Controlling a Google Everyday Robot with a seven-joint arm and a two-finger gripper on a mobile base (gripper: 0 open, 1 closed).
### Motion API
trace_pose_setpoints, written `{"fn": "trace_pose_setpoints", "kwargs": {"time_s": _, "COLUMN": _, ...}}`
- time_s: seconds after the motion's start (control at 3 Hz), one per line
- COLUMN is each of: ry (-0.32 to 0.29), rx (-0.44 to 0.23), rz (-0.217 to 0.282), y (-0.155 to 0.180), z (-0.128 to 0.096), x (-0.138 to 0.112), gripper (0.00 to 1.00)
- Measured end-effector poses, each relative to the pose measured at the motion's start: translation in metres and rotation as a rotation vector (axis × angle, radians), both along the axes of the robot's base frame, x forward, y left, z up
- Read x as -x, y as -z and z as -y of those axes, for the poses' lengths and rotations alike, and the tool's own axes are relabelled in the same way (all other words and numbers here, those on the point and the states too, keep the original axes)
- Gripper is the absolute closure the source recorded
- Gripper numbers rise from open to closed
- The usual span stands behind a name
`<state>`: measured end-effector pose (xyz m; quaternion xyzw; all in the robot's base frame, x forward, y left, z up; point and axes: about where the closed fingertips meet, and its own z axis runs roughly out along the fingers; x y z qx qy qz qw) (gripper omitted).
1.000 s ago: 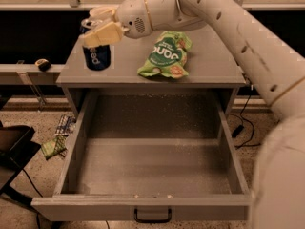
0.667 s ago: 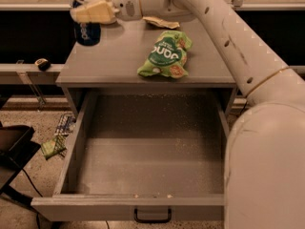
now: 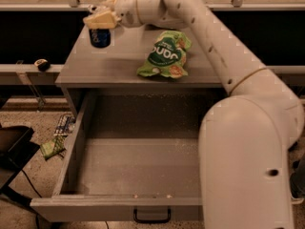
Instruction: Pick pepsi can from top drawer and place on counter
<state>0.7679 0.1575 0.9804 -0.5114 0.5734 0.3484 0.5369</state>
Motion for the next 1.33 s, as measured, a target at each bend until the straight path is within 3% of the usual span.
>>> {"fn": "trace_pose_setpoints", "kwargs": {"time_s": 0.33, "ry": -0.003, "rx": 0.031, "rz": -0.051, "y": 0.043, "z": -0.015, "x": -0.013, "gripper": 1.0}}
{"fn": "trace_pose_setpoints", "kwargs": {"time_s": 0.67, "ry": -0.018, "rx": 0.046, "rz": -0.108, "y": 0.076, "z": -0.029, "x": -0.018, "gripper": 0.81}}
{"fn": "trace_pose_setpoints", "kwargs": {"time_s": 1.33, "ry": -0.018, "rx": 0.046, "rz": -0.108, "y": 0.07, "z": -0.029, "x": -0.018, "gripper": 0.35}}
